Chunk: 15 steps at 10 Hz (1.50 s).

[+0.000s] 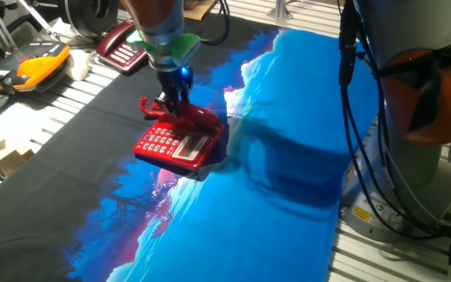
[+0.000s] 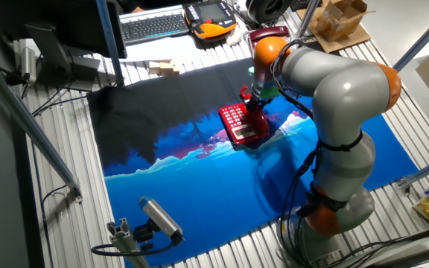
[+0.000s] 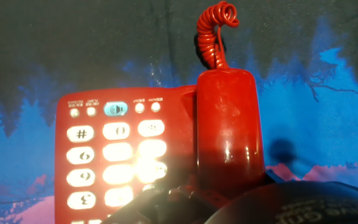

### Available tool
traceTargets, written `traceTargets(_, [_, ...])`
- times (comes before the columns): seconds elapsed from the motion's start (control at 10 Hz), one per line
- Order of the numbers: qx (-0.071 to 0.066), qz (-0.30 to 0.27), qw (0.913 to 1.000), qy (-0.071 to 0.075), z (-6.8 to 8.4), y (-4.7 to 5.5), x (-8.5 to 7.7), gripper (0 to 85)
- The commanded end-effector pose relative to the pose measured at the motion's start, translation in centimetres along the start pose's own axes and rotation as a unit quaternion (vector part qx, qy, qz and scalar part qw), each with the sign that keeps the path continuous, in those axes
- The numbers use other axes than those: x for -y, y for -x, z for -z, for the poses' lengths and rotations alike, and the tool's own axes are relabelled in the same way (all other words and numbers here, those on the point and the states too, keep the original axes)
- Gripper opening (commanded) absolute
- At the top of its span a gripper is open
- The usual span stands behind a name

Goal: Place the handset of the telephone on the corresponding phone cradle

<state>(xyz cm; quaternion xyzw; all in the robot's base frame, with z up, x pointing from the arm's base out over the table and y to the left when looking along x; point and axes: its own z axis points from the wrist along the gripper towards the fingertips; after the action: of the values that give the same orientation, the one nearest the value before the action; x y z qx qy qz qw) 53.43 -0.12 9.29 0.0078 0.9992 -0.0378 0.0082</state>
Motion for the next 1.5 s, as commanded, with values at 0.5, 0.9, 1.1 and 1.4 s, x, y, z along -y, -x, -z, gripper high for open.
traceTargets(0.5, [0.004, -0.003, 1.0000, -0.001, -1.3, -0.8, -0.7, 0.0])
traceTargets(0.9, [-0.001, -0.014, 0.9999, -0.002, -1.4, -0.5, -0.9, 0.0])
traceTargets(1.1, [-0.002, -0.024, 0.9997, -0.009, -1.4, -0.5, -1.0, 17.0])
traceTargets(1.4, [-0.004, -0.040, 0.9991, -0.010, -1.4, -0.4, -1.1, 34.0])
